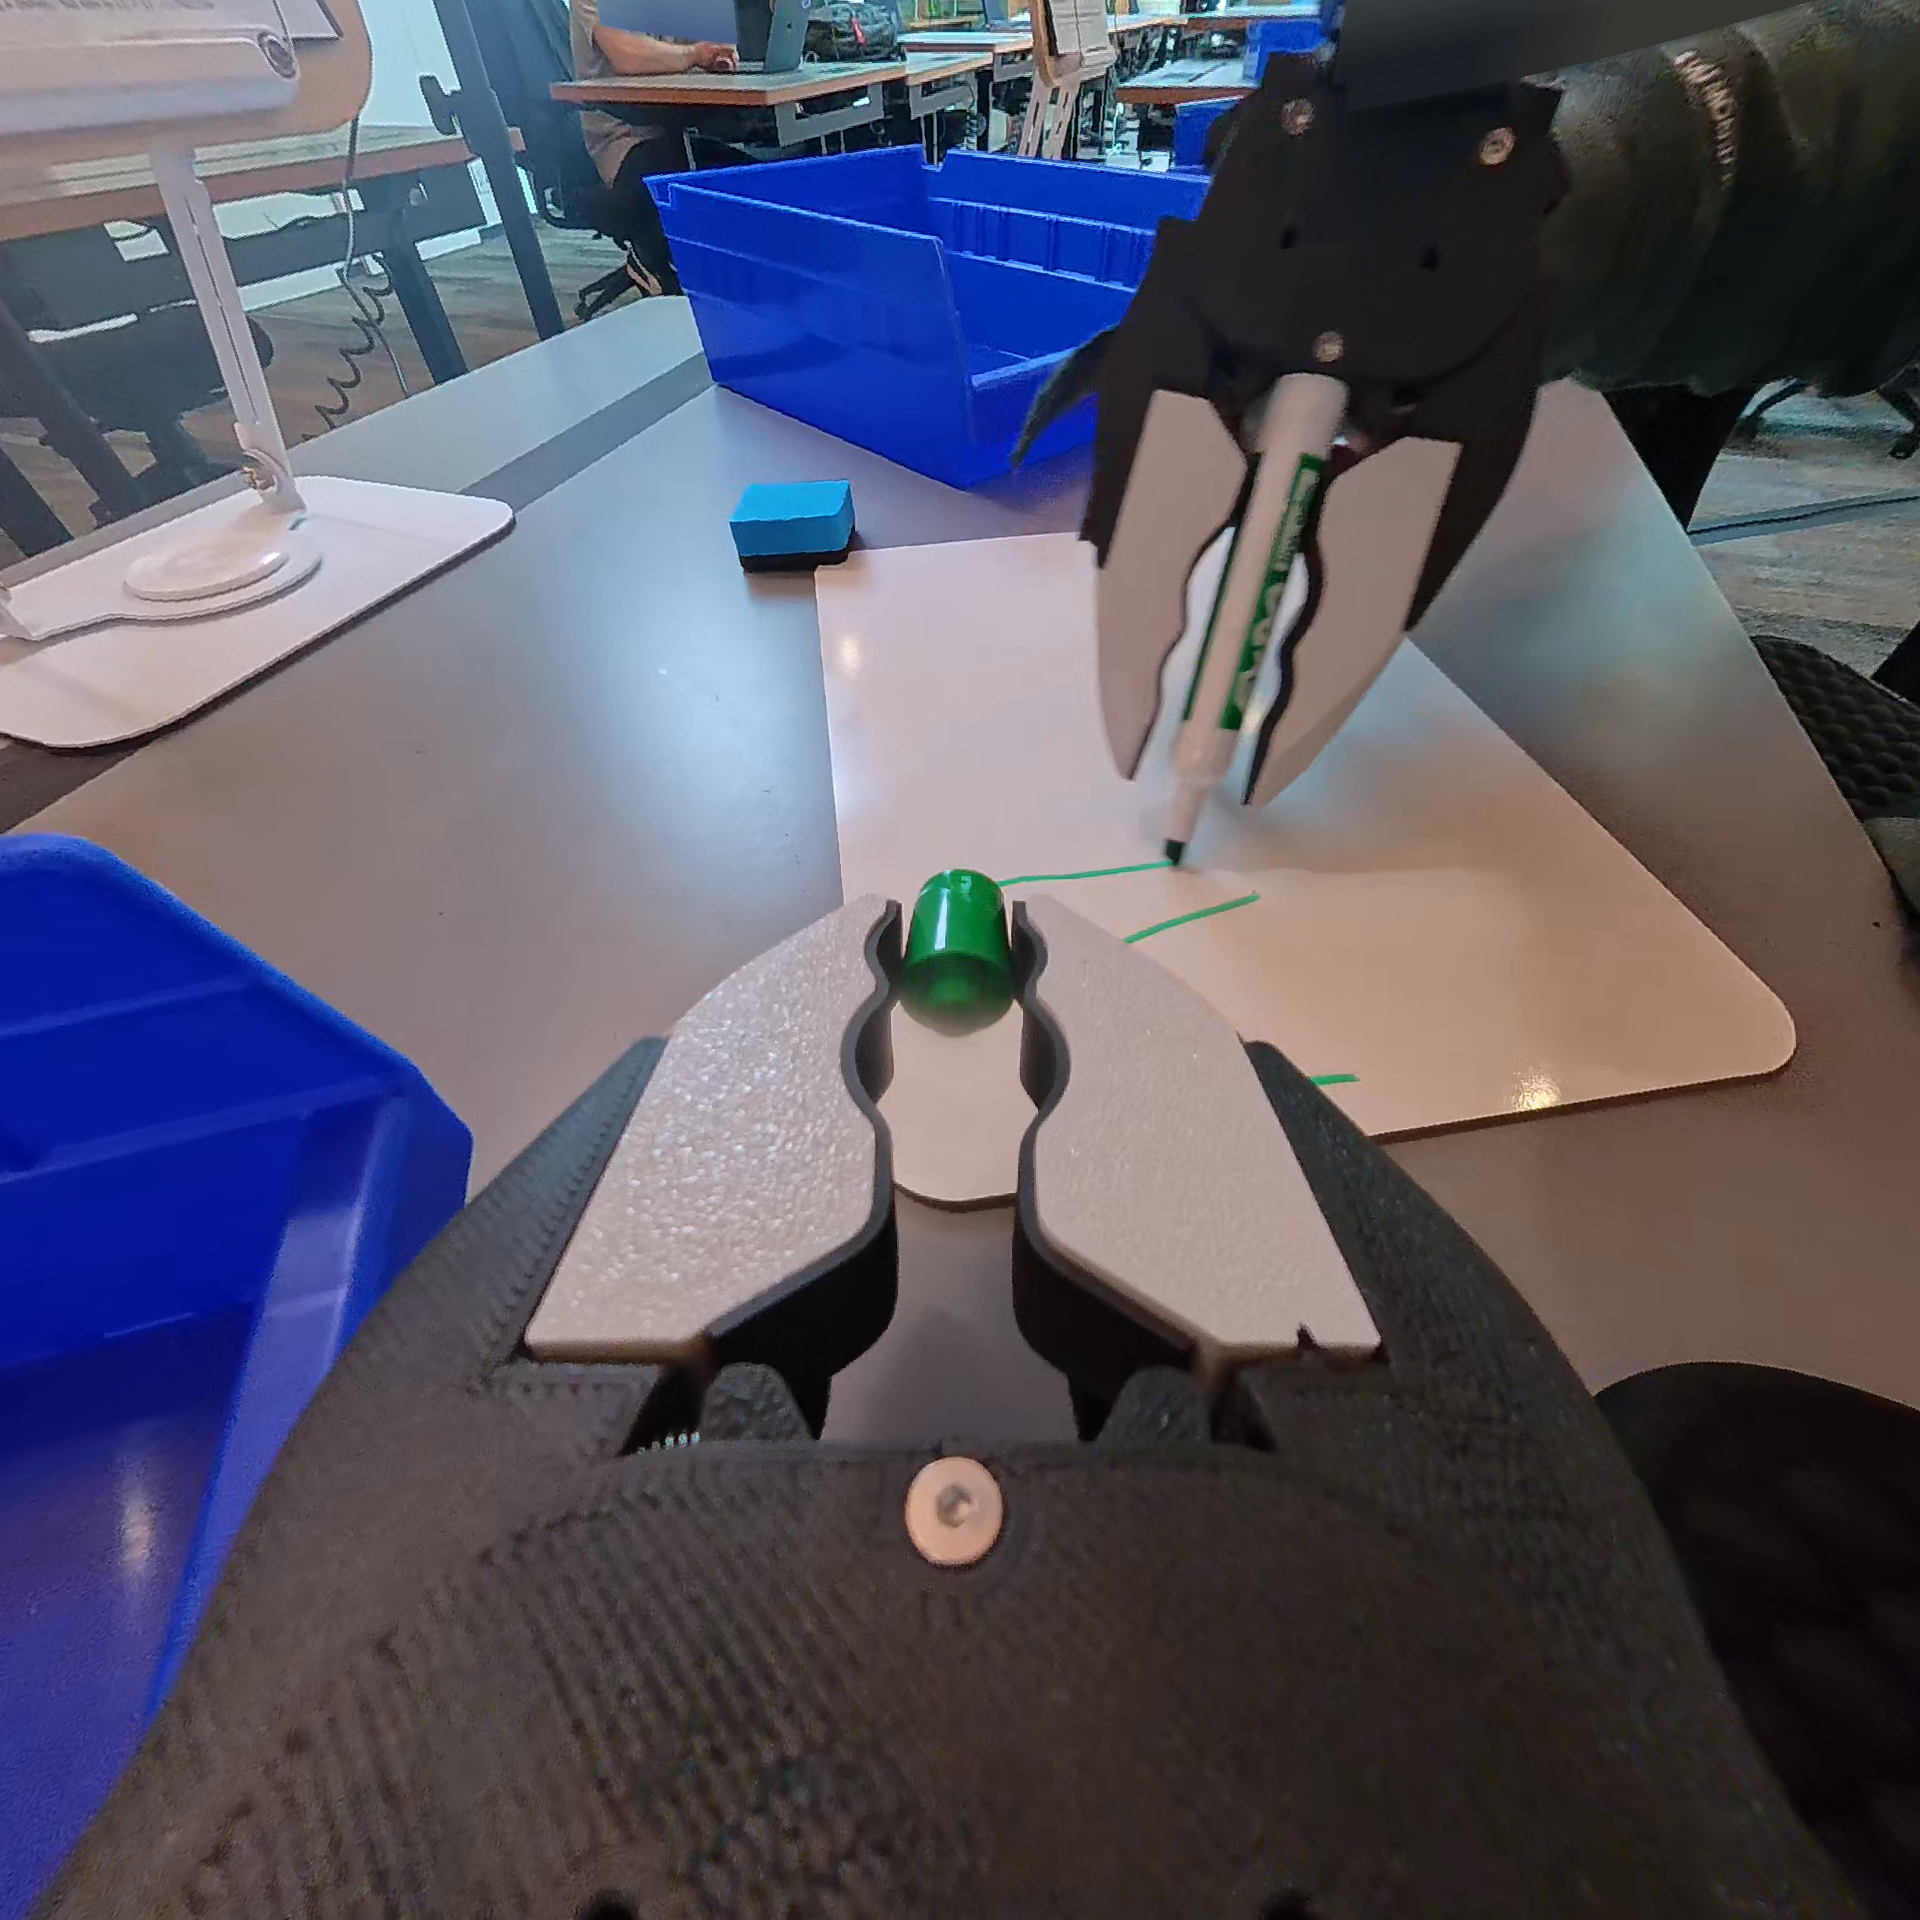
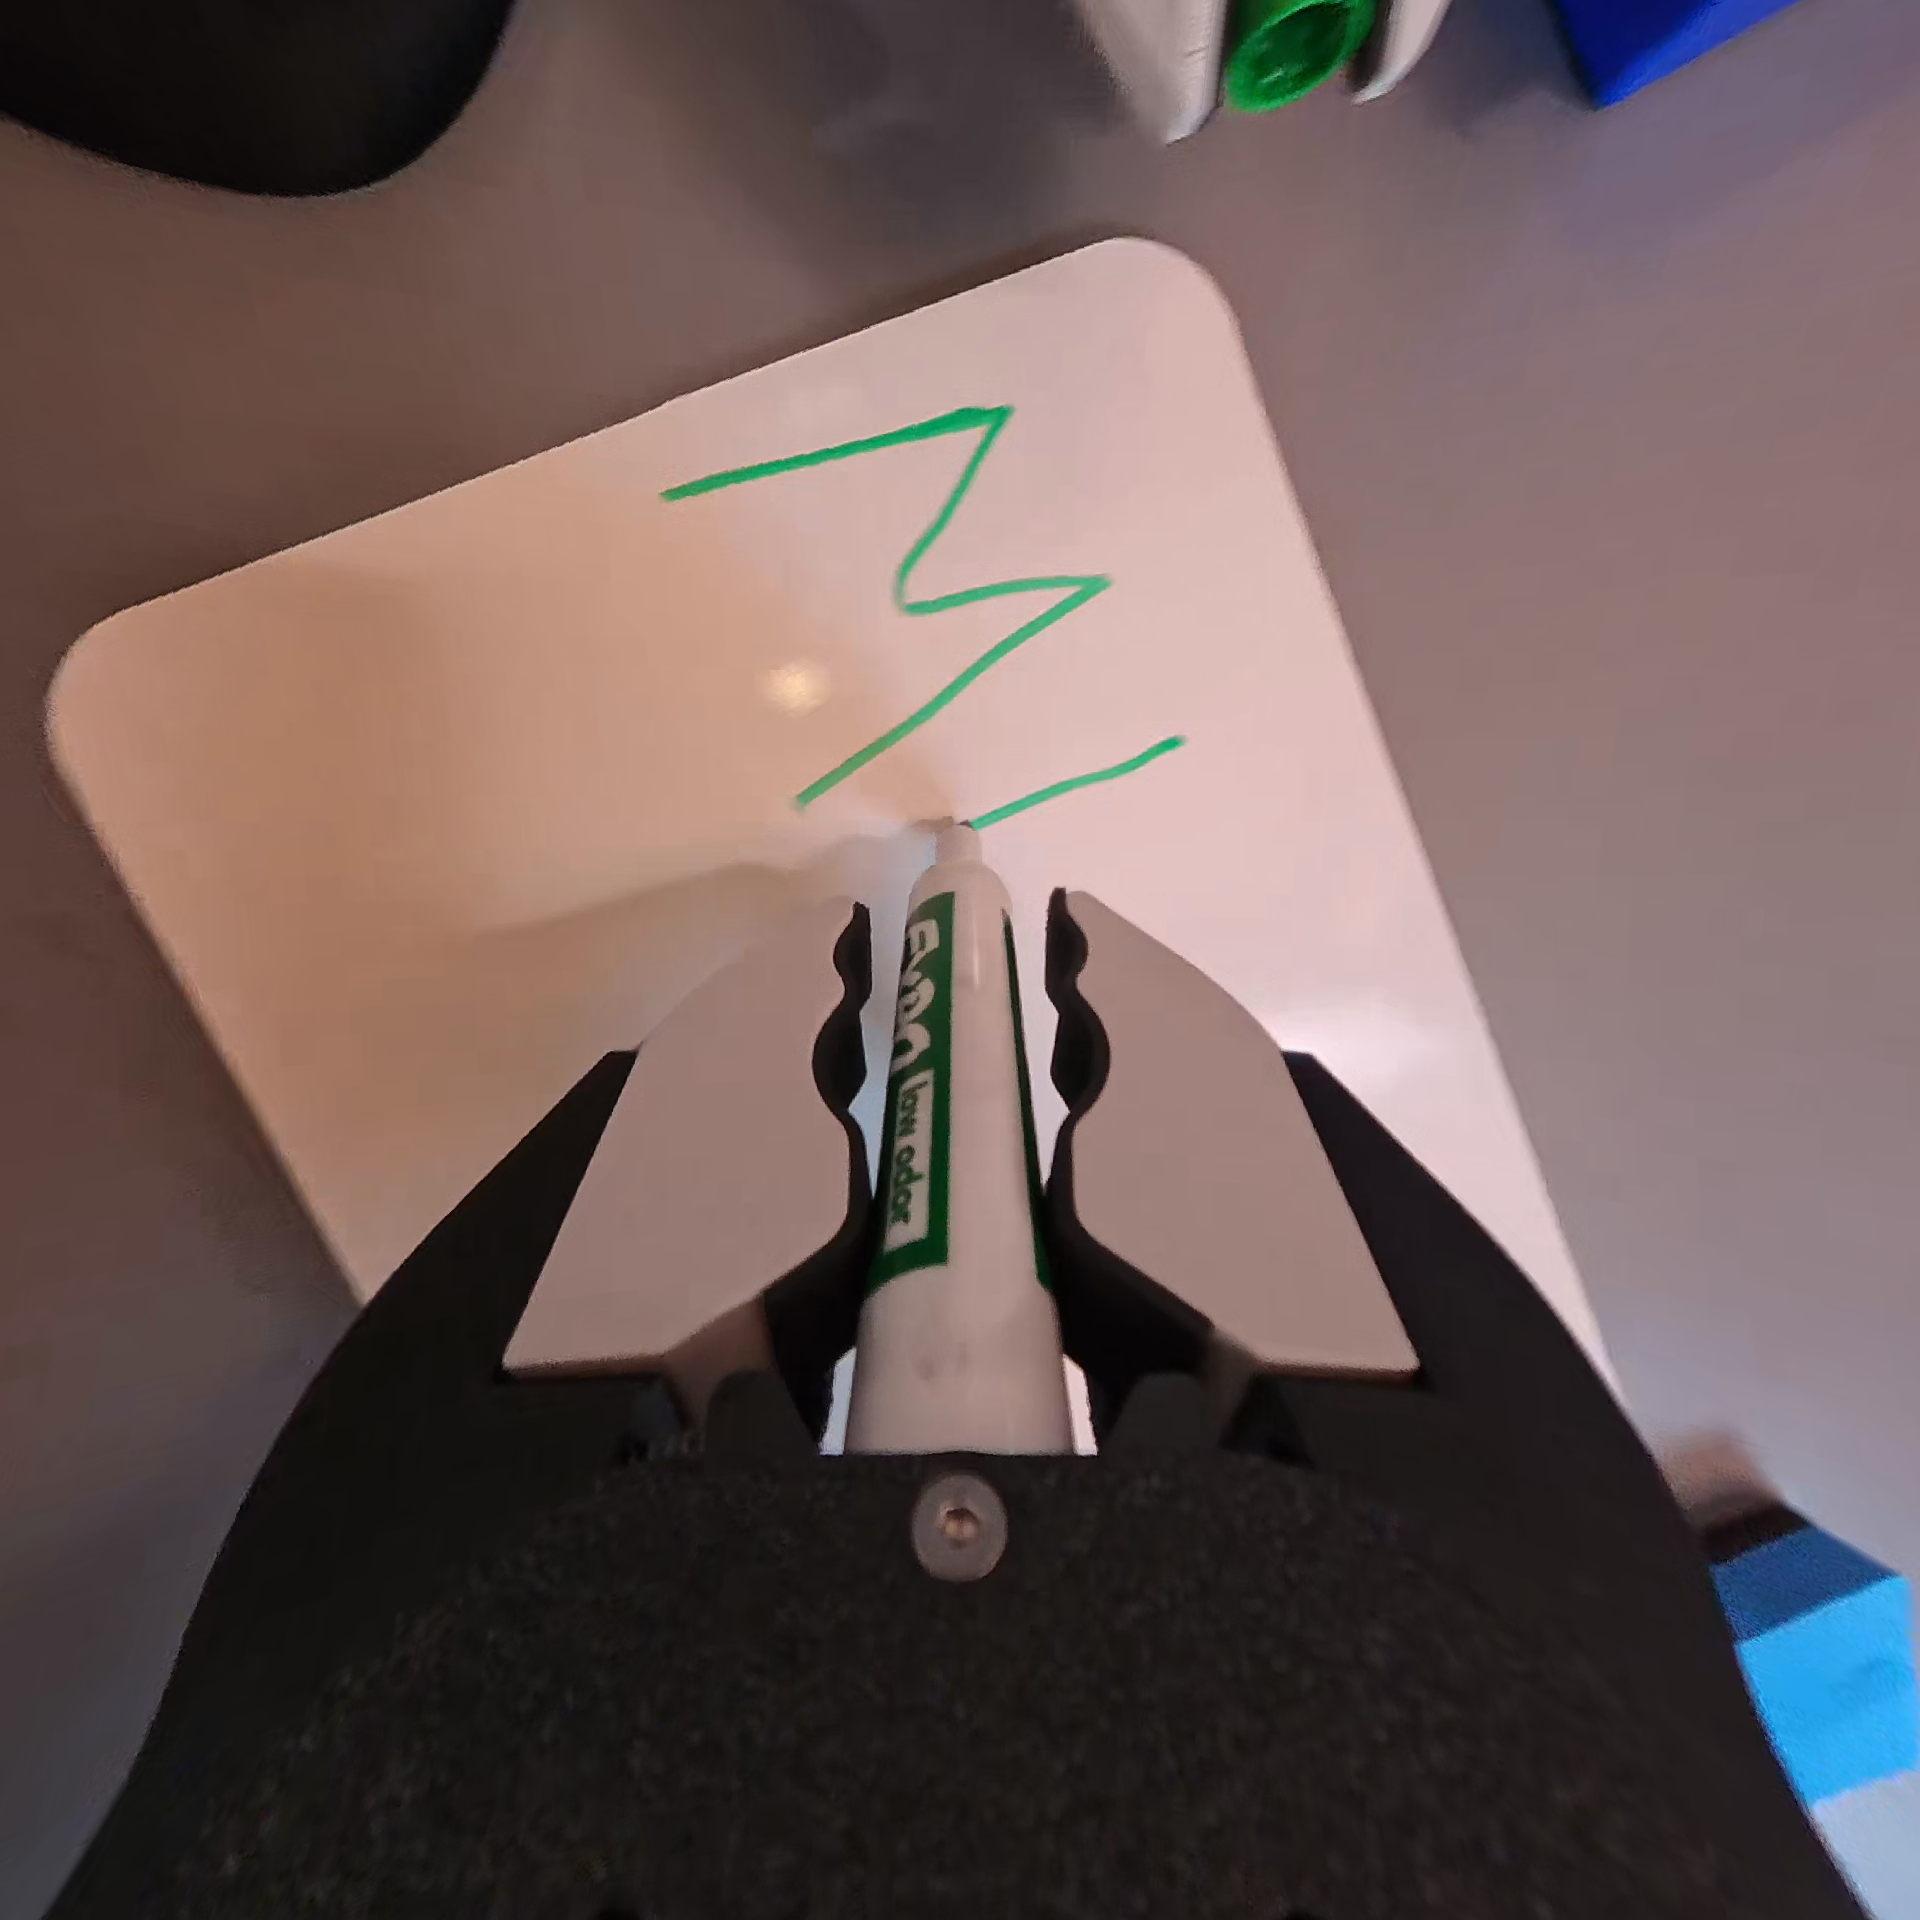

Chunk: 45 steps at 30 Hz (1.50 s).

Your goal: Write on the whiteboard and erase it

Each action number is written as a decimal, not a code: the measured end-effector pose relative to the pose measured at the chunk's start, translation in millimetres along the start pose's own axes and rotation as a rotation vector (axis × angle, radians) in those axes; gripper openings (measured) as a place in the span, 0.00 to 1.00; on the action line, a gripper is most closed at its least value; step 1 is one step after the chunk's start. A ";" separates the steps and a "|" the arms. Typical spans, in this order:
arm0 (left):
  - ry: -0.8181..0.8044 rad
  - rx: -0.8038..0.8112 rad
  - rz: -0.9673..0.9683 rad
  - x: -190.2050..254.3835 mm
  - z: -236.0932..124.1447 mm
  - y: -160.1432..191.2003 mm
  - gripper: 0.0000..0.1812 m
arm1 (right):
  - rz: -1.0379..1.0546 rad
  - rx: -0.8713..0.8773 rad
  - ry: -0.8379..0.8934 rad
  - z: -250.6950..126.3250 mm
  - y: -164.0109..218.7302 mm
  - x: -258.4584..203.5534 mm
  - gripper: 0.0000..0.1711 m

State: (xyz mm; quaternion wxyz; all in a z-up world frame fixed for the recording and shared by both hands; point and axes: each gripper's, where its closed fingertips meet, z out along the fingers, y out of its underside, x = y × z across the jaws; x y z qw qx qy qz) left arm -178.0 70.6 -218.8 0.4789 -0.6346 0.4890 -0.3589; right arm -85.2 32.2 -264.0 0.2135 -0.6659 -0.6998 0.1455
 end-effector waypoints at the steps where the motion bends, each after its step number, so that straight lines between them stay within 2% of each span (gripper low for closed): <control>1: -0.001 0.000 -0.001 -0.2 0.2 0.2 0.11 | -0.002 -0.008 -0.013 -2.4 2.2 -7.7 0.19; 5: 0.000 -0.003 0.002 0.7 0.7 0.7 0.11 | -0.024 -0.016 -0.011 -5.8 2.5 -18.8 0.19; 12: -0.006 0.002 0.001 -0.6 -0.9 -0.6 0.11 | -0.001 0.086 0.078 0.3 -18.8 36.3 0.20; 18: -0.004 0.003 0.000 -0.7 -1.4 -1.0 0.11 | 0.000 0.078 0.073 11.8 -19.5 48.6 0.20; 29: -0.003 0.001 -0.001 -0.5 -1.2 -0.4 0.11 | -0.020 0.031 0.077 11.3 -11.0 44.3 0.20; 45: 0.003 -0.007 0.002 2.9 1.3 0.7 0.11 | -0.002 -0.045 0.095 -17.6 29.9 0.2 0.20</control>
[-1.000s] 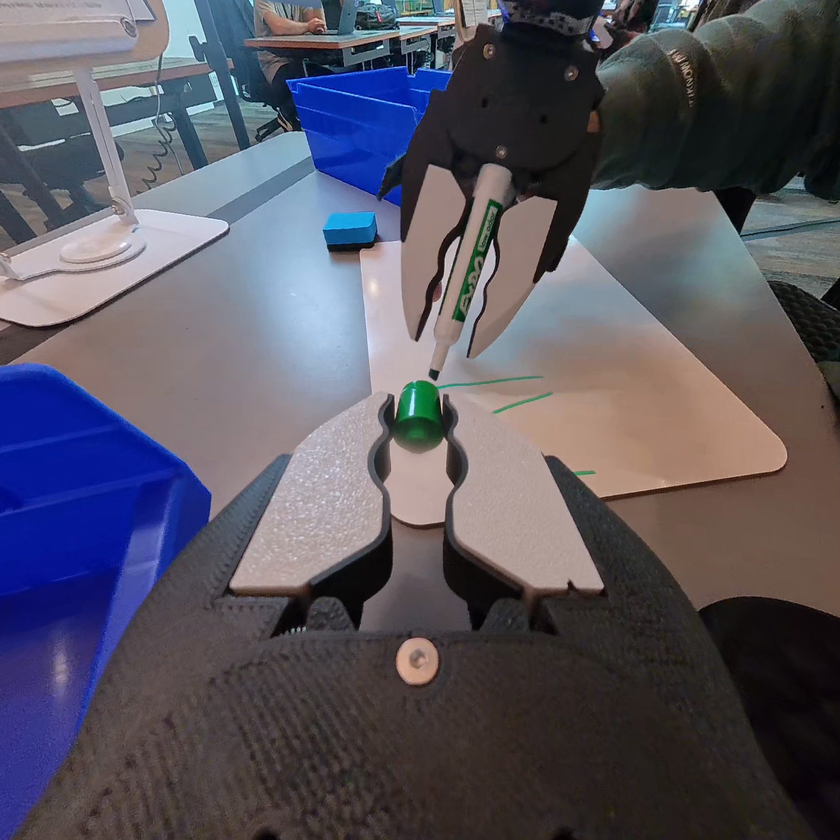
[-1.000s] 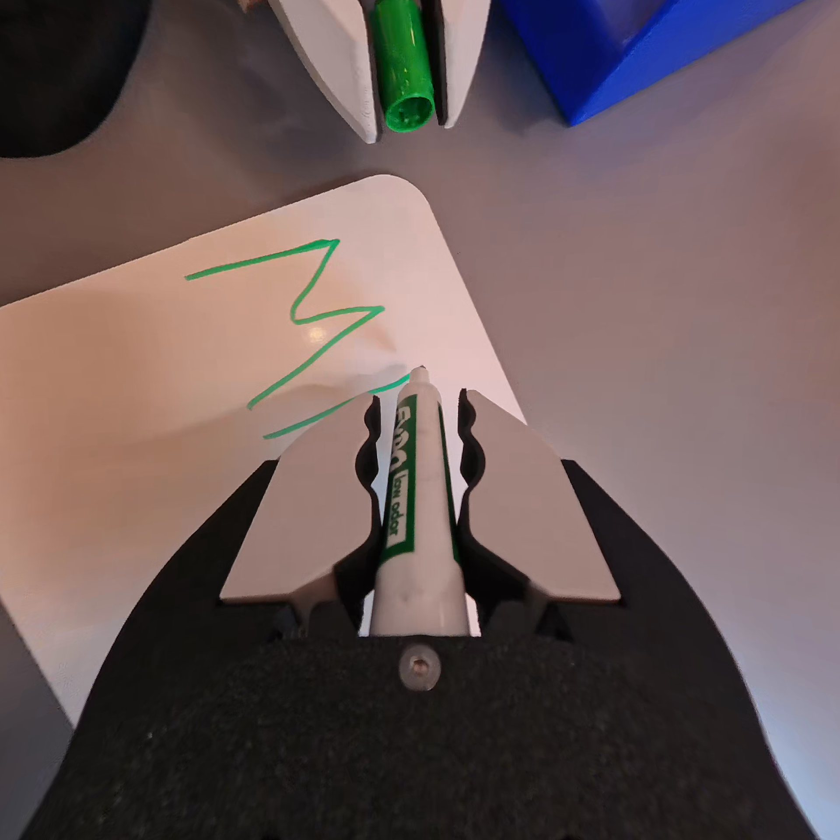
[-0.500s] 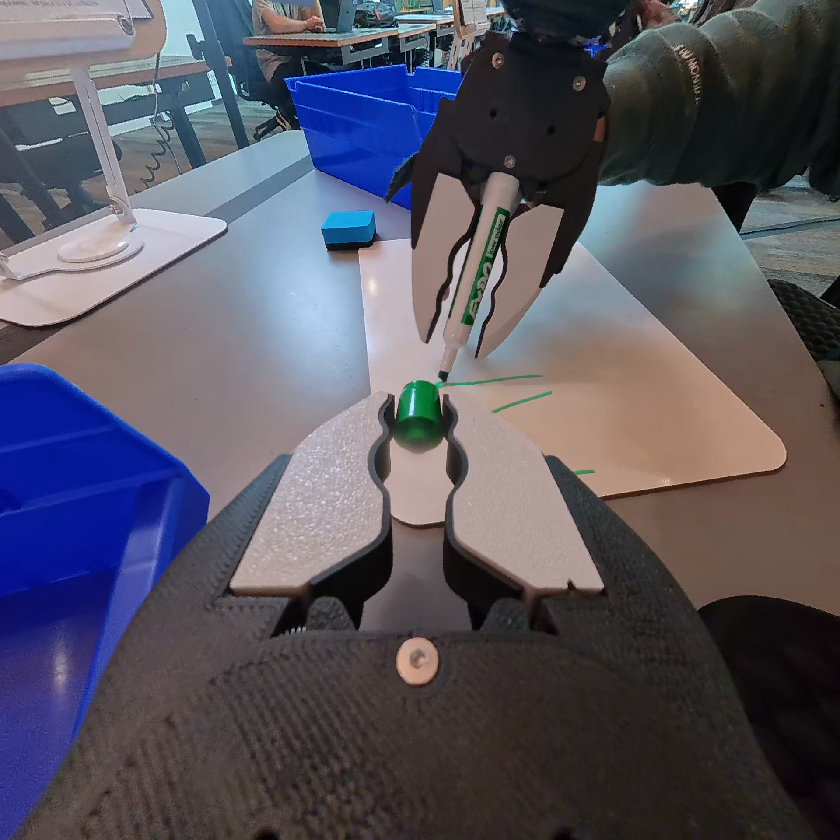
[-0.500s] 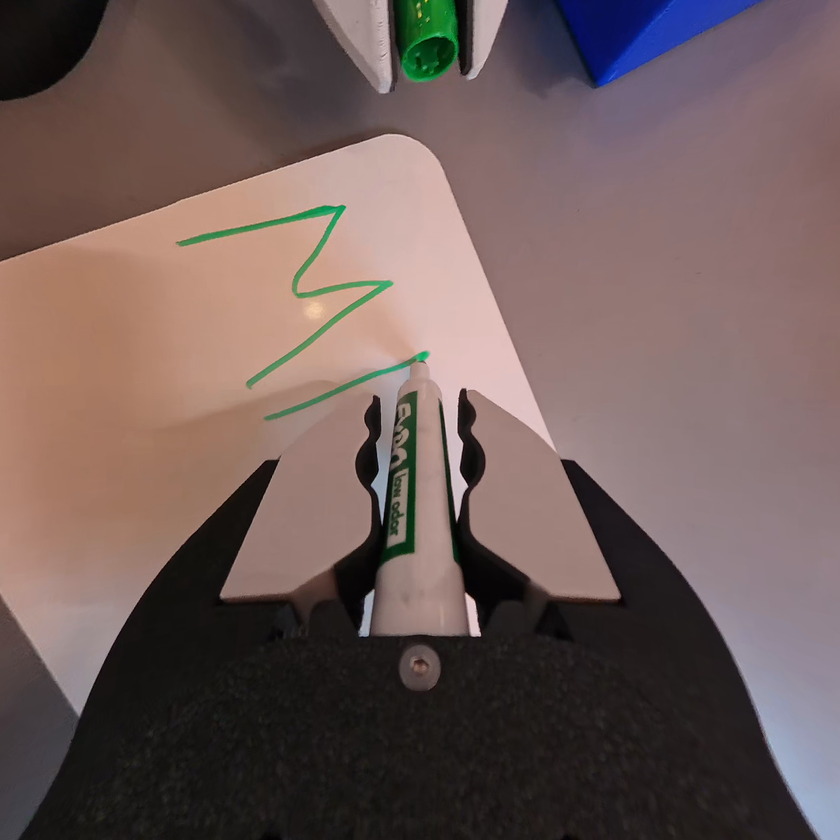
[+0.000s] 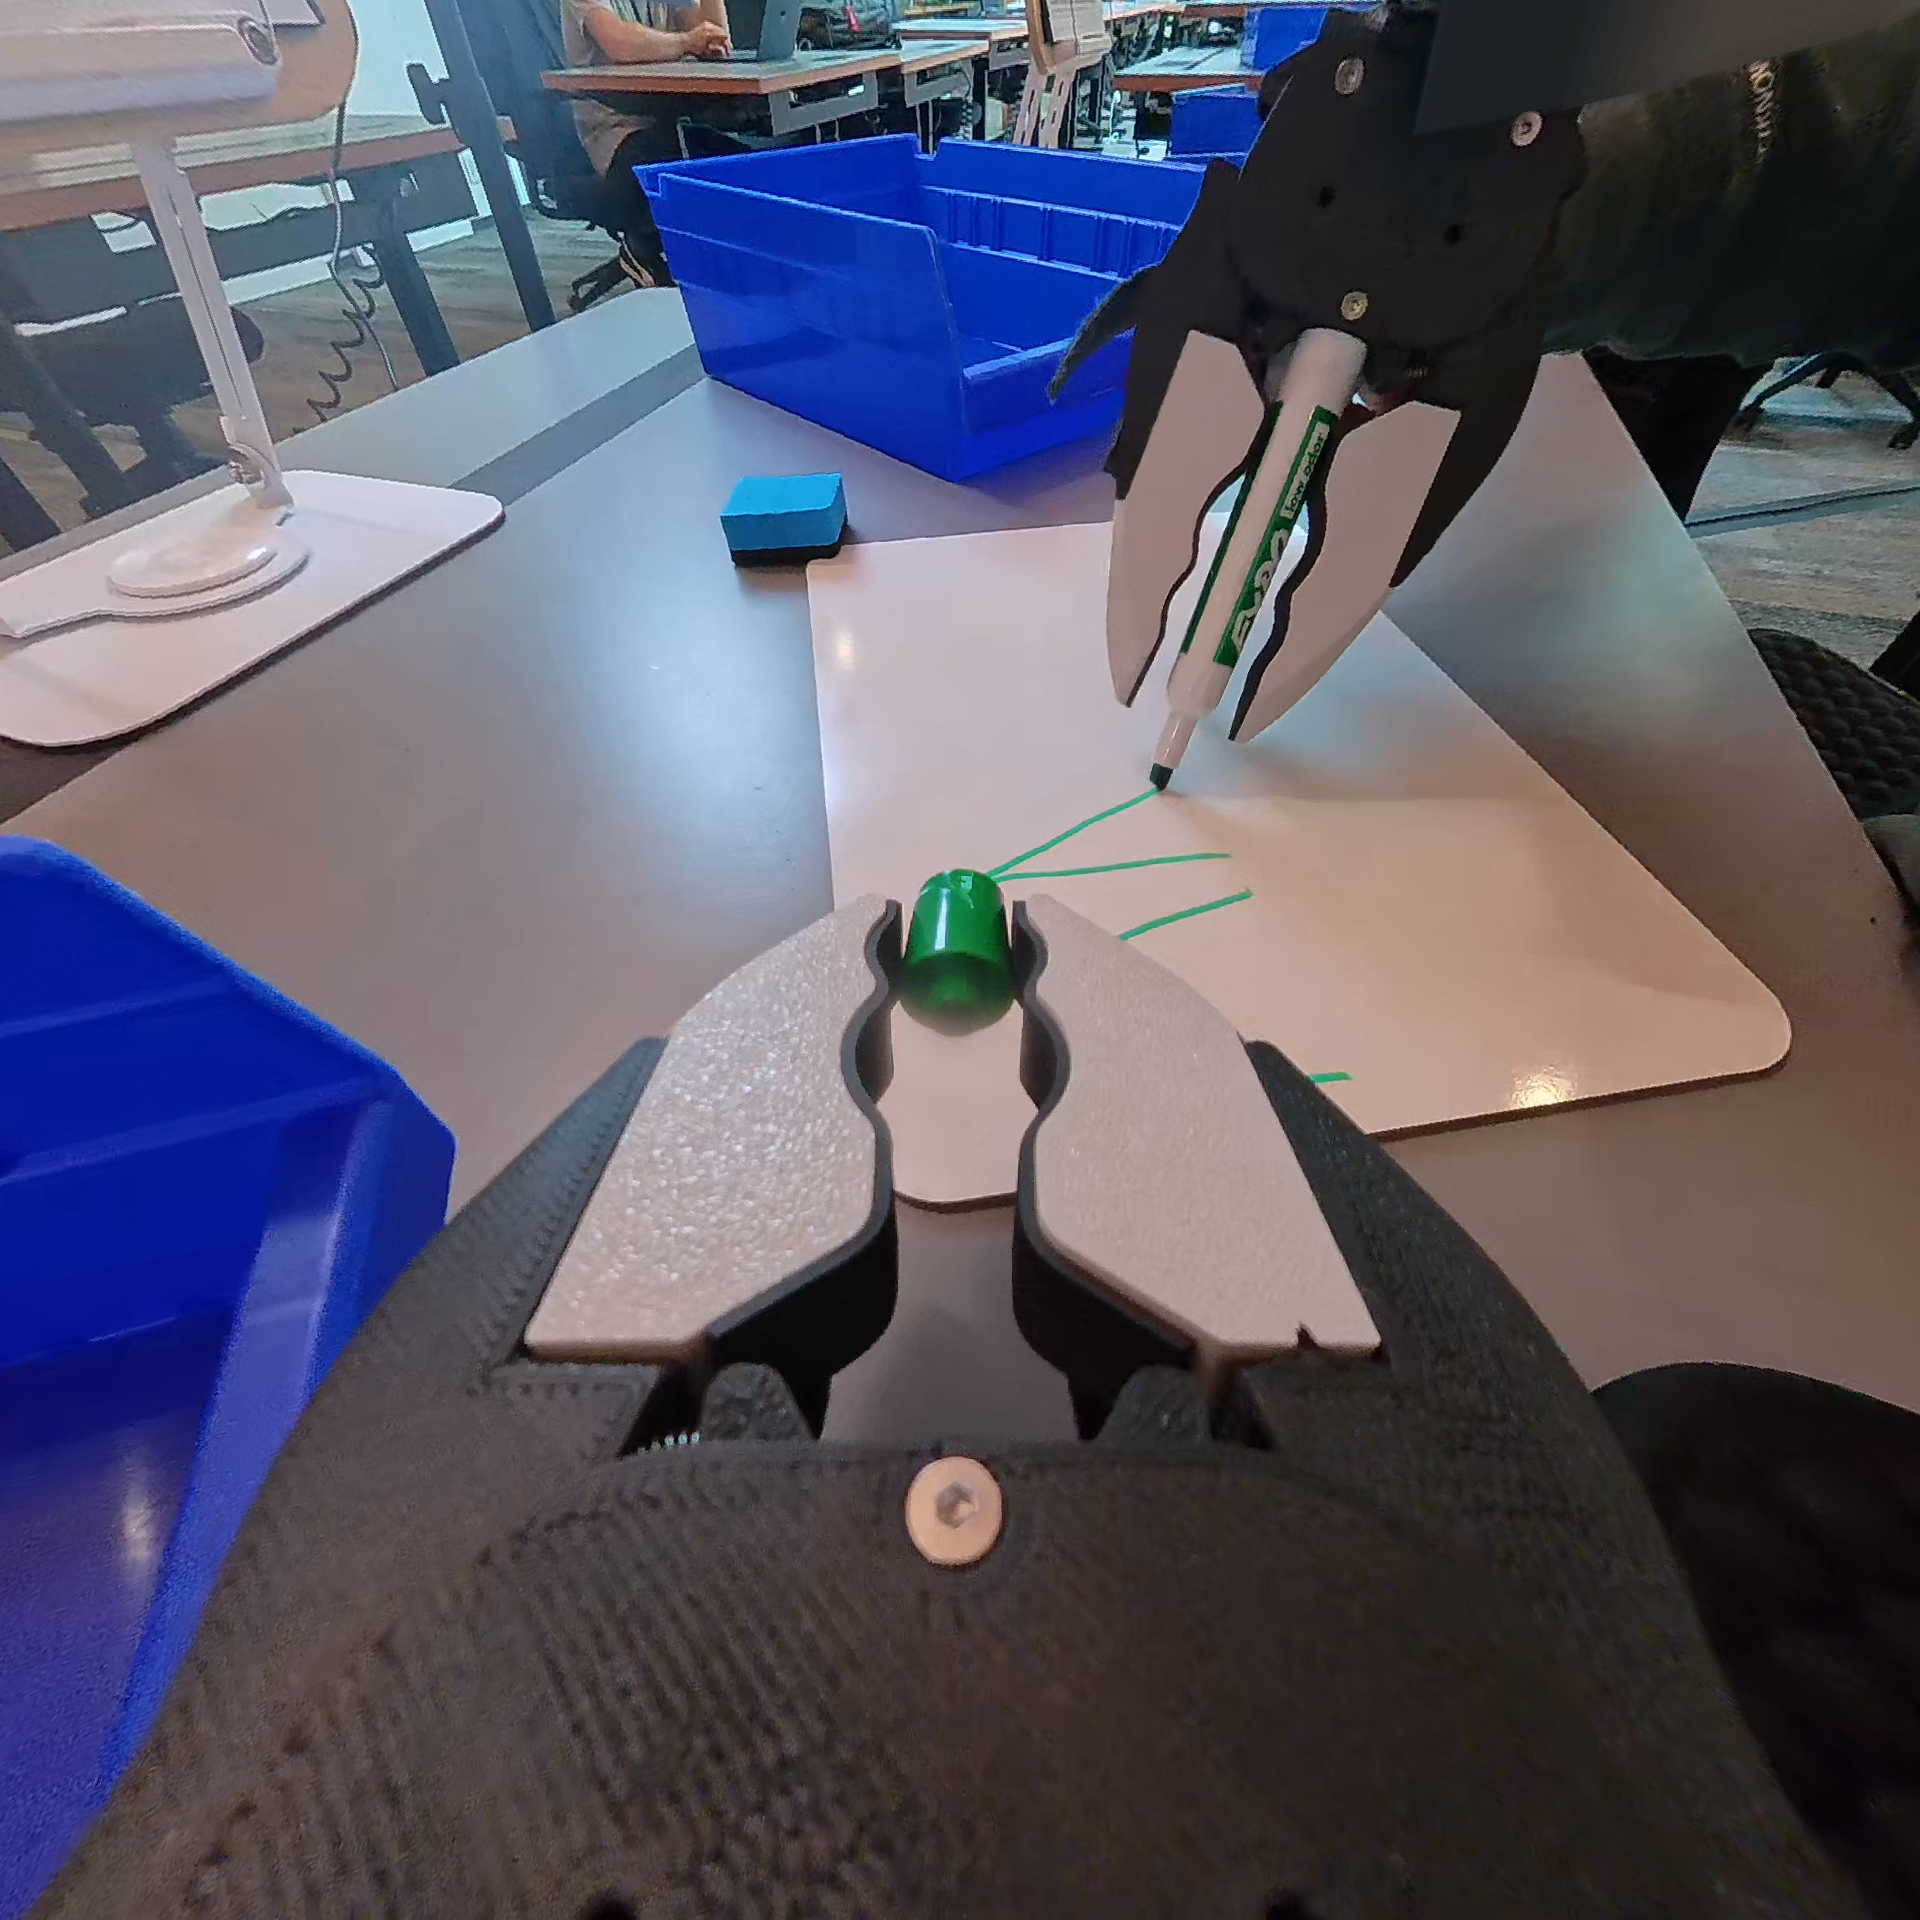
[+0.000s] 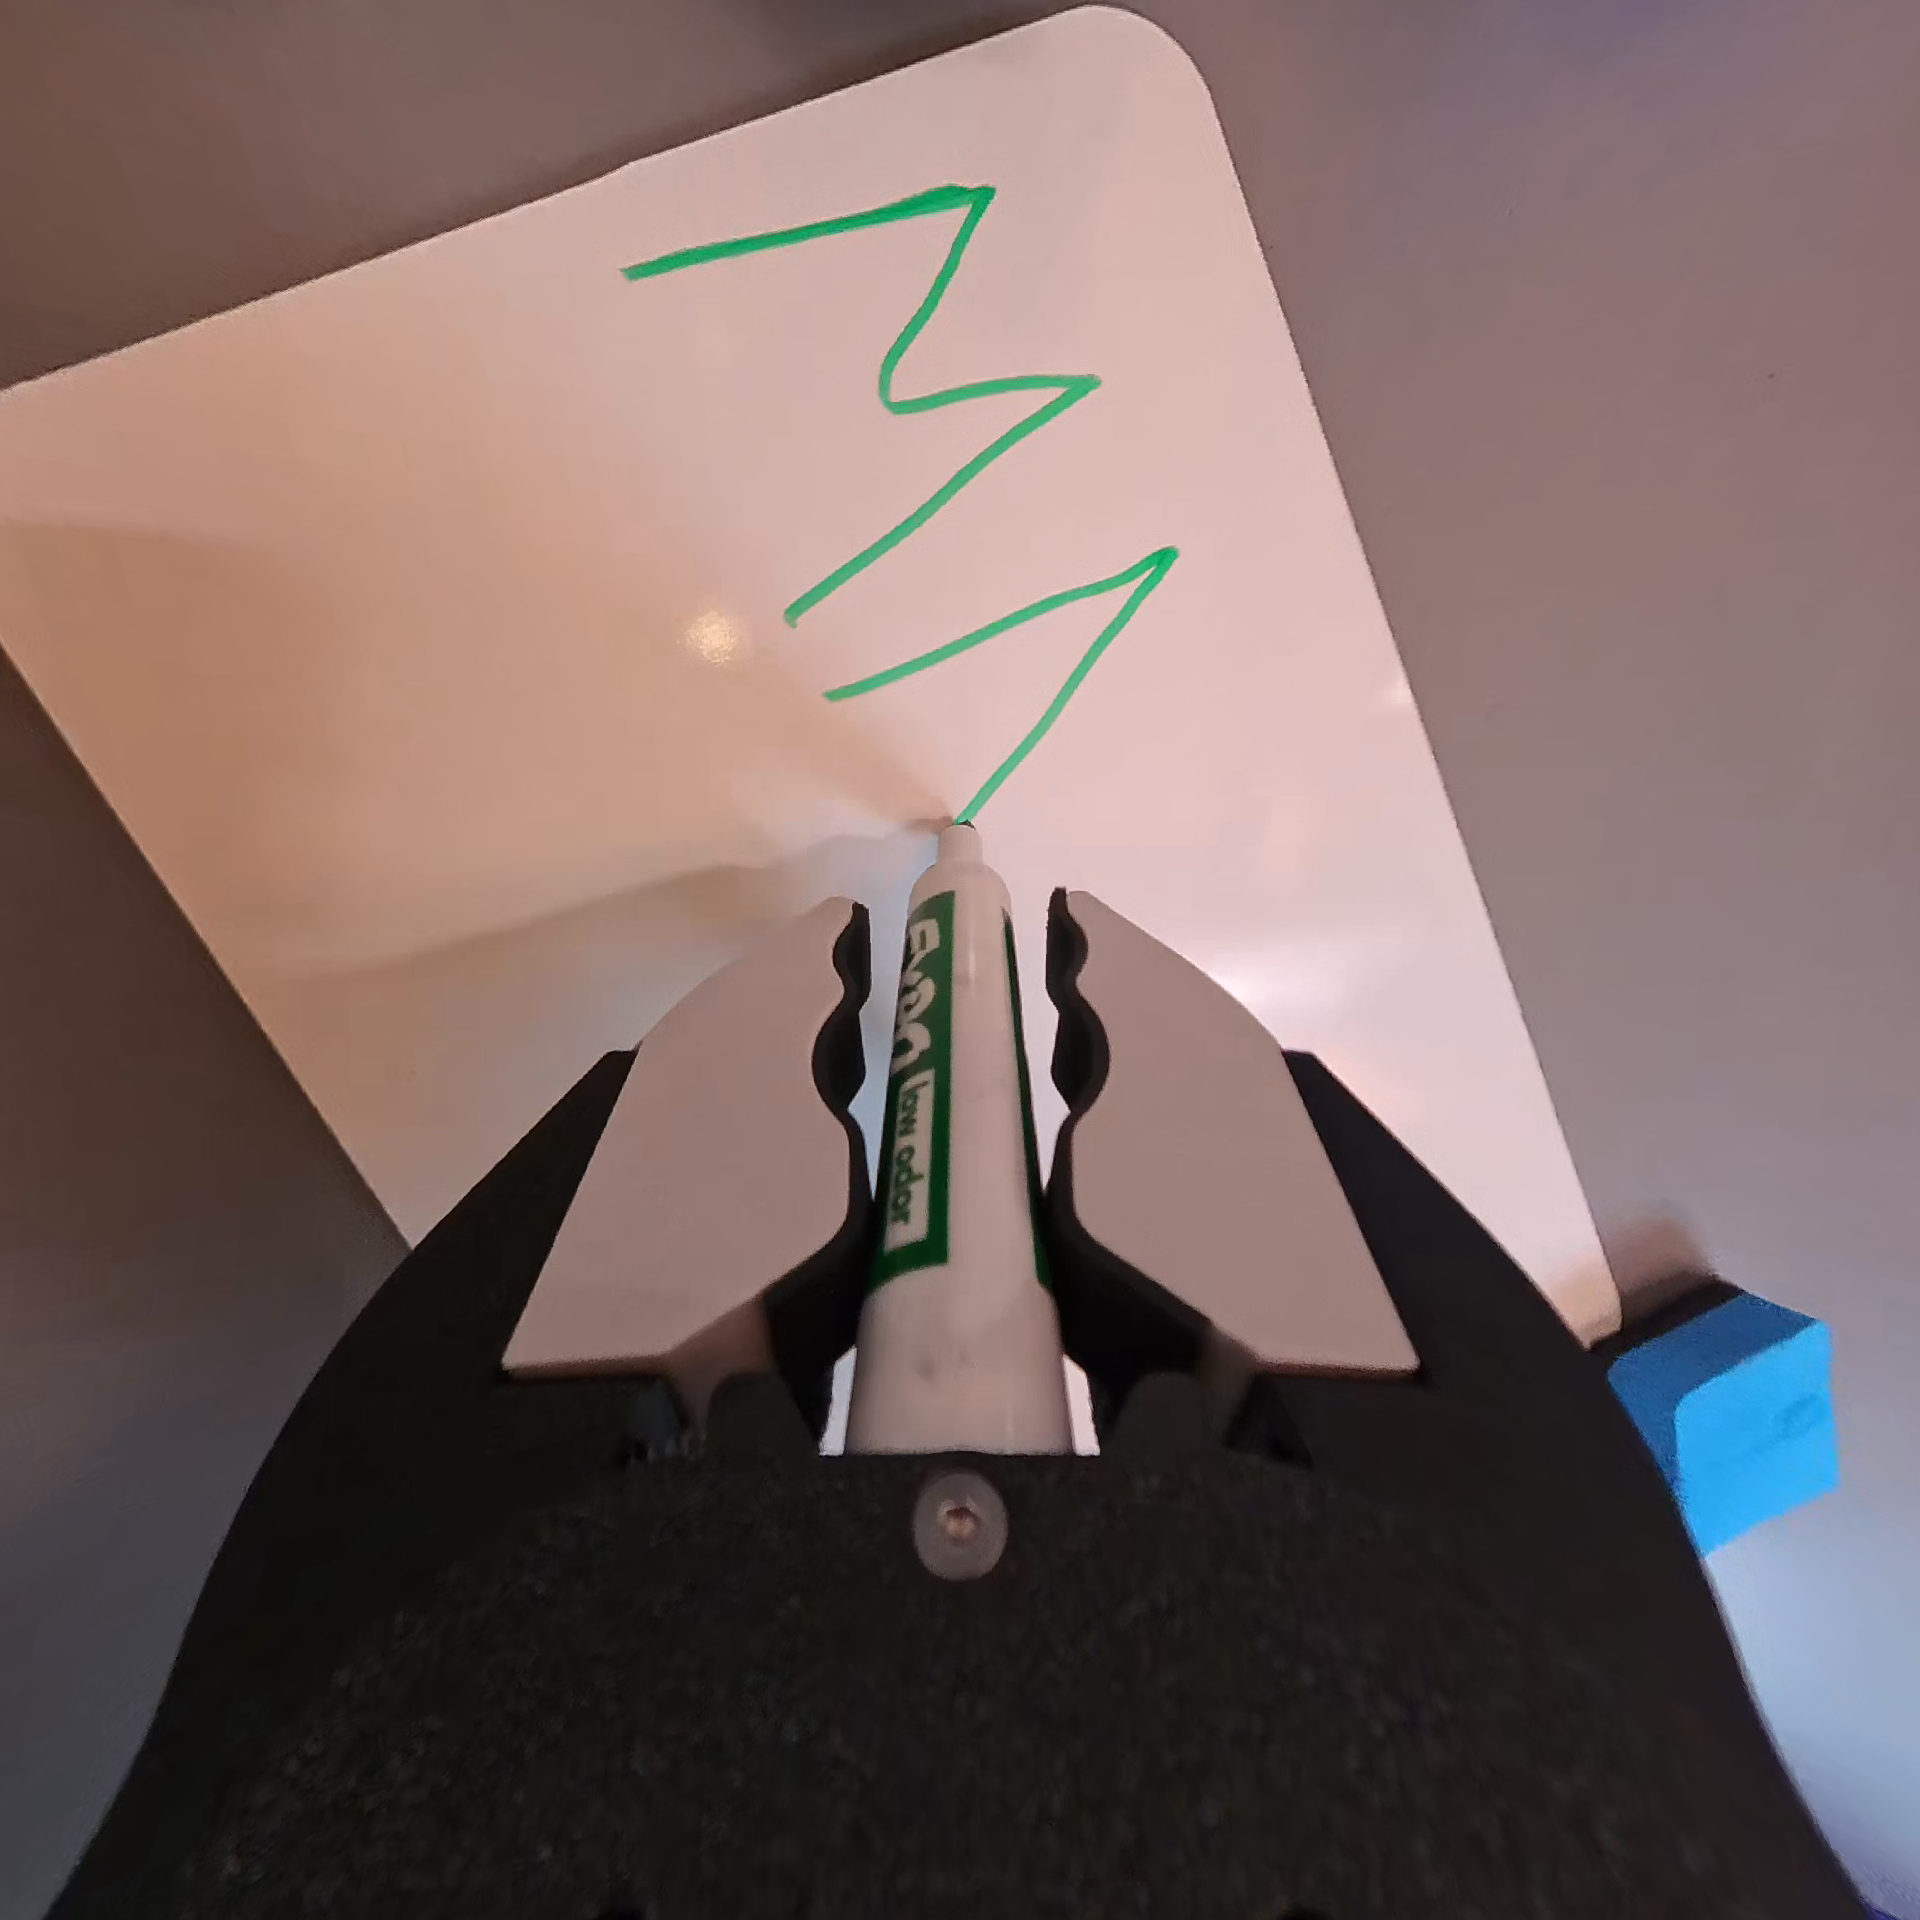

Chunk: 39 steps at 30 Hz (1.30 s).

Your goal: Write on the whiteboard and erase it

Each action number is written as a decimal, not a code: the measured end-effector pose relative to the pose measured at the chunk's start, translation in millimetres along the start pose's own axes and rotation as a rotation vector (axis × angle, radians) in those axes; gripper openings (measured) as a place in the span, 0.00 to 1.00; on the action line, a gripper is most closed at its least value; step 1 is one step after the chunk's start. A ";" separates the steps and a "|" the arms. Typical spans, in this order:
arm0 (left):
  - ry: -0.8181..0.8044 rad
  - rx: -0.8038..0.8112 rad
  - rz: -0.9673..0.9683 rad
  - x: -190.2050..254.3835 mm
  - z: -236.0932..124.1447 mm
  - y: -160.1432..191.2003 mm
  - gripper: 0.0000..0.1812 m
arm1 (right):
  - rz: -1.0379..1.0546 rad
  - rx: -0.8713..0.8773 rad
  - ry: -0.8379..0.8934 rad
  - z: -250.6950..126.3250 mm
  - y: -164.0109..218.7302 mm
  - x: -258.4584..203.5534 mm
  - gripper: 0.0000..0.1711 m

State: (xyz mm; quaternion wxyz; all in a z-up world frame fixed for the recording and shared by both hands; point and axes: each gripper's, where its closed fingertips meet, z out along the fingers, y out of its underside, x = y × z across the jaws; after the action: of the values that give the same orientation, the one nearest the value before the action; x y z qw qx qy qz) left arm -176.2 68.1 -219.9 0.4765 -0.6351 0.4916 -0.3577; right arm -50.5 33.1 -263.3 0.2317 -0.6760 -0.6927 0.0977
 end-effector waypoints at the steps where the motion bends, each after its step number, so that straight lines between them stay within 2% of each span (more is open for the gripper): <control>1: 0.000 -0.001 0.000 0.1 0.1 0.1 0.11 | 0.000 0.001 0.002 -0.2 0.4 -0.4 0.20; 13: 0.006 -0.006 -0.004 0.4 0.8 1.6 0.11 | 0.001 0.001 0.003 2.1 -0.9 6.1 0.20; 30: 0.009 -0.004 -0.007 0.4 0.0 1.0 0.11 | -0.002 0.030 0.054 22.4 -16.8 56.0 0.20; 35: 0.009 -0.002 -0.005 0.6 -0.1 0.5 0.11 | 0.045 0.076 0.045 11.5 -18.6 53.9 0.20; 39: 0.012 -0.004 -0.008 0.9 0.7 1.4 0.11 | 0.095 0.068 0.068 3.8 -2.9 60.4 0.20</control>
State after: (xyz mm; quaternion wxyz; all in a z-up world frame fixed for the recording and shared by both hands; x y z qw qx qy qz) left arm -175.7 67.2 -221.5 0.4706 -0.6359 0.4927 -0.3625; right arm -53.5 92.9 -253.9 0.2730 -0.7026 -0.6480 0.1092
